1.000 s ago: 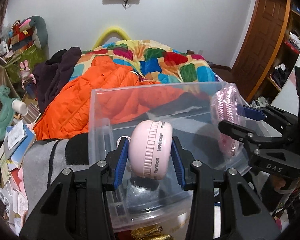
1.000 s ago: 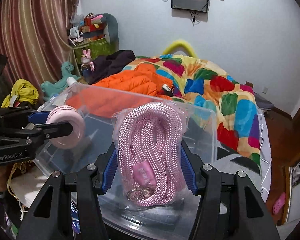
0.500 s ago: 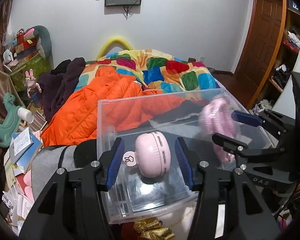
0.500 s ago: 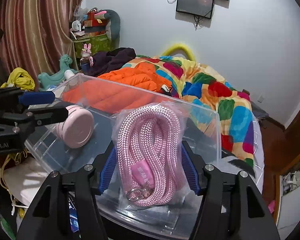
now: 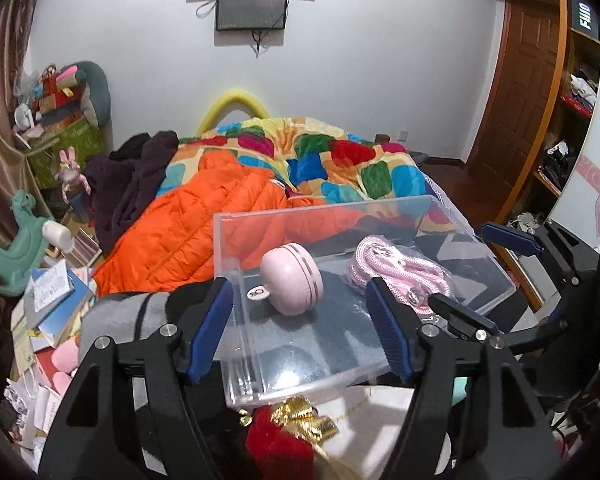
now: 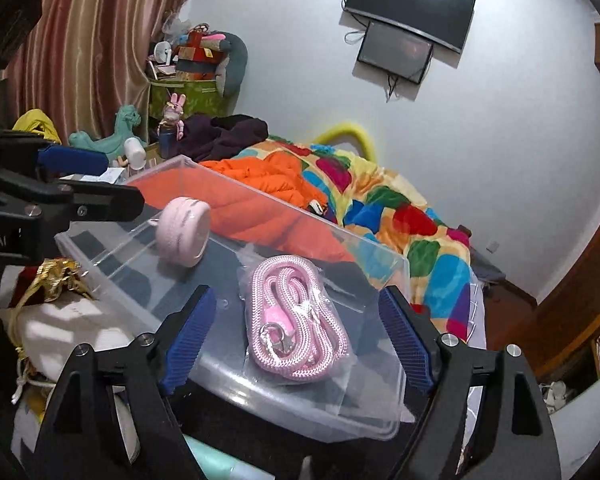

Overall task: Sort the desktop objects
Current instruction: 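Open both grippers to release the fan and rope inside the box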

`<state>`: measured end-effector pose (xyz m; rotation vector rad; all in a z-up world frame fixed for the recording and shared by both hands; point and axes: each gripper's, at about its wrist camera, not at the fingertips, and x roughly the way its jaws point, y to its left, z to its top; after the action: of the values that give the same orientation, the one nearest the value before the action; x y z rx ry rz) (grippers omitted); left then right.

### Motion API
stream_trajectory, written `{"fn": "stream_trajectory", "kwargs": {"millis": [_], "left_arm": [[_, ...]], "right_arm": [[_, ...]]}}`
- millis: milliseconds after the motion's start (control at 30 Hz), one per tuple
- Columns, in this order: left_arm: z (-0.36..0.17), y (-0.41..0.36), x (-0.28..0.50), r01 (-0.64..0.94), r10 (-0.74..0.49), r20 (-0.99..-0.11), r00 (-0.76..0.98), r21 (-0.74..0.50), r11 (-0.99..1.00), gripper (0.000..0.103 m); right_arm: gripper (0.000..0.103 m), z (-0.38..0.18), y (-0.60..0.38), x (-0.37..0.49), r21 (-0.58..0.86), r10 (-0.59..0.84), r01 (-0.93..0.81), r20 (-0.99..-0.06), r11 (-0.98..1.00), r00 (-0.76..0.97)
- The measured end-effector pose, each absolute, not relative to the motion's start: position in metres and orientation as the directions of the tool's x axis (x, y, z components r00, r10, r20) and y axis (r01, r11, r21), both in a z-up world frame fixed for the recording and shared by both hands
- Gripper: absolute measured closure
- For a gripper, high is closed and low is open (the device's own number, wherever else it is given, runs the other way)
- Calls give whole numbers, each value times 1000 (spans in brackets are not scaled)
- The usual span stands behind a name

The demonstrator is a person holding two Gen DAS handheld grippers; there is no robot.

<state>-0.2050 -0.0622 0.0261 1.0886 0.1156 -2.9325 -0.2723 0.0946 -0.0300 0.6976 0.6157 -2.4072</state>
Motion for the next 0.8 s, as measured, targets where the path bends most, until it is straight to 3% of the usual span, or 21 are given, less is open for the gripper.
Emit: {"fn": "stream_trajectory", "kwargs": {"millis": [300,800], "left_arm": [[41,-56,-171,26,10,-623,-782,-48,-998,17],[31,-54,-105,41,-56,-640,-767,39,-998,10]], "right_arm": [[18,-15,109,-242,-257,-411,629,-569,-734,-712],[17,-31,141,-170,-222,-503,738,-606,-637,-616]]}}
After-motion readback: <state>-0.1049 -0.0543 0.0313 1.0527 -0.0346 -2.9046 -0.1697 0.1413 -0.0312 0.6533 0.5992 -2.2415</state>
